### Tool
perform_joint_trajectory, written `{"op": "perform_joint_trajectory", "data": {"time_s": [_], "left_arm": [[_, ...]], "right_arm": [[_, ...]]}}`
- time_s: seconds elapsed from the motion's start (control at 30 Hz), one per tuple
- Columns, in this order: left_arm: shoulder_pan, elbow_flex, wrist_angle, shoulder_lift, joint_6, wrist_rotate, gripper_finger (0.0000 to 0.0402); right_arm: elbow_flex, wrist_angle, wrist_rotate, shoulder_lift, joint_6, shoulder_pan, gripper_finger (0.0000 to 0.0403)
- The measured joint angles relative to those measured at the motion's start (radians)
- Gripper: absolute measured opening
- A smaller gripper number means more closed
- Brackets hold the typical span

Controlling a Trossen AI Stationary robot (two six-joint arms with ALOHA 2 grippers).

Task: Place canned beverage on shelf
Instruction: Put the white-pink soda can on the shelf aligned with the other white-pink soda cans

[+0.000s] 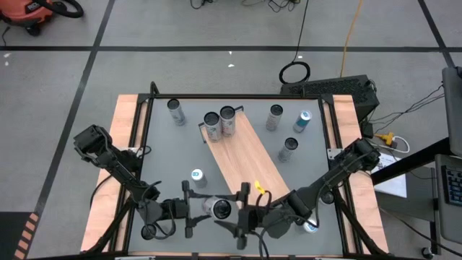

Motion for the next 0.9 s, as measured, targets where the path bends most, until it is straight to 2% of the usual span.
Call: {"op": "perform_joint_trajectory", "data": {"time_s": [0.2,0.4,0.77,0.9], "left_arm": [[0.001,0.000,0.002,0.000,-0.023,0.039,0.0249],[0.001,0.000,-0.014,0.000,-0.042,0.053,0.0249],[0.001,0.000,-0.021,0.000,-0.041,0.063,0.0250],[0.001,0.000,-0.021,0.000,-0.041,0.063,0.0266]], "right_arm": [[0.000,-0.006,-0.001,0.000,0.000,0.006,0.0285],[0.000,-0.003,-0.001,0.000,0.002,0.006,0.0272],[0.000,0.003,-0.003,0.000,0.005,0.006,0.0201],[0.000,0.003,-0.004,0.000,0.005,0.006,0.0186]]}}
